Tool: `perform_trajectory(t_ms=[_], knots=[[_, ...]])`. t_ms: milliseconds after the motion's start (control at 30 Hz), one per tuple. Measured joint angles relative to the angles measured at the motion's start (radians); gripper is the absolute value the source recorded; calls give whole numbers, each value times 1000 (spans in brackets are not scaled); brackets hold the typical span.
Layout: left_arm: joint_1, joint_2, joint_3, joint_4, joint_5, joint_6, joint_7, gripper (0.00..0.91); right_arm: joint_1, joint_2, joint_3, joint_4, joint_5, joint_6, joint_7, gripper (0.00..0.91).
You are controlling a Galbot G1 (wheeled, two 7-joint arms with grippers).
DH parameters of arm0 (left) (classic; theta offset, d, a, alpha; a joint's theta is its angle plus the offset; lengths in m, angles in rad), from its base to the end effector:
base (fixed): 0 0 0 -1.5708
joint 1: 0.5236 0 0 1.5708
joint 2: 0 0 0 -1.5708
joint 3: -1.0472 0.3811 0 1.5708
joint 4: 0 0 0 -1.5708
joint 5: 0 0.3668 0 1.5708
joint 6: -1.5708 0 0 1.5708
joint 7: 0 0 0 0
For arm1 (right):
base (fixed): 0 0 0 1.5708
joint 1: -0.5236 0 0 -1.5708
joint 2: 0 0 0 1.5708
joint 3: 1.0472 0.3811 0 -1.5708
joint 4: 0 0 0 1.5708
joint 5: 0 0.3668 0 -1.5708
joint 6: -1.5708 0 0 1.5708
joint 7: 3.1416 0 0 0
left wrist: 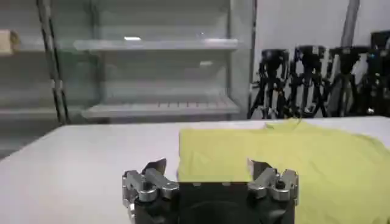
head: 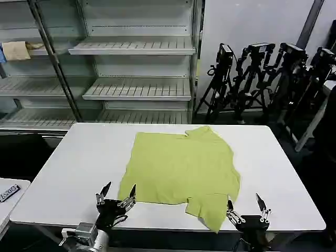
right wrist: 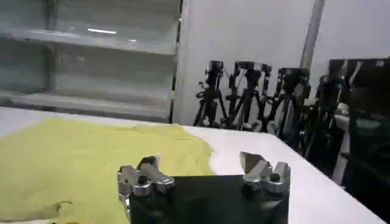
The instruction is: Fold and organize the clothes.
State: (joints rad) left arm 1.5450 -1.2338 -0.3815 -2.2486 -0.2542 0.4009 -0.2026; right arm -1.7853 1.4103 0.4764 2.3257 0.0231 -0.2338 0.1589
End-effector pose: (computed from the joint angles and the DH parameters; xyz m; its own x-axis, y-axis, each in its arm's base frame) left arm 0.1740 0.0118 -0.2721 -0.9537 0.1157 0.2775 0.1278 0.9915 0.0258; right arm 0.1099 -0.0083 -0.2758 -0.9768 0.0326 0.2118 0.0120 0.9951 -0.0980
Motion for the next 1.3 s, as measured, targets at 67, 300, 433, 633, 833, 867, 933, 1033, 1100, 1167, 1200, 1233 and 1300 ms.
perform_trajectory(t_ms=[67,300,433,633,833,867,933,1033,1100,1167,1200,1233,1300], knots=[[-15,7,7,14,-9,15,-7,907,6,-4,-8,-6,1,-17,0,907],[-77,26,16,67,-43,74,-38,907,7,-6,-38,-23,2,-61,-2,907],[-106,31,16,86,-57,106,-56,907,14,0,-62,-35,-7,-80,-1,907],[-121,45,20,100,-78,137,-62,907,23,5,-97,-59,-15,-104,8,907],[-121,61,22,116,-103,155,-57,846,26,11,-123,-81,-13,-128,17,907],[-121,63,22,118,-106,157,-56,645,26,12,-126,-83,-13,-131,19,907],[-121,68,23,124,-110,160,-52,91,25,14,-133,-89,-13,-136,23,907],[-123,75,24,130,-114,164,-45,20,23,17,-139,-95,-10,-143,27,302],[-124,79,25,134,-118,166,-41,20,21,18,-143,-98,-5,-146,28,121],[-124,81,27,135,-123,167,-38,20,17,19,-148,-98,1,-148,27,0],[-124,82,27,135,-124,168,-37,20,15,19,-150,-97,3,-150,27,0],[-124,83,28,136,-126,169,-36,20,14,20,-151,-97,4,-151,26,0],[-122,83,28,136,-128,170,-34,20,12,22,-155,-98,8,-154,26,0]])
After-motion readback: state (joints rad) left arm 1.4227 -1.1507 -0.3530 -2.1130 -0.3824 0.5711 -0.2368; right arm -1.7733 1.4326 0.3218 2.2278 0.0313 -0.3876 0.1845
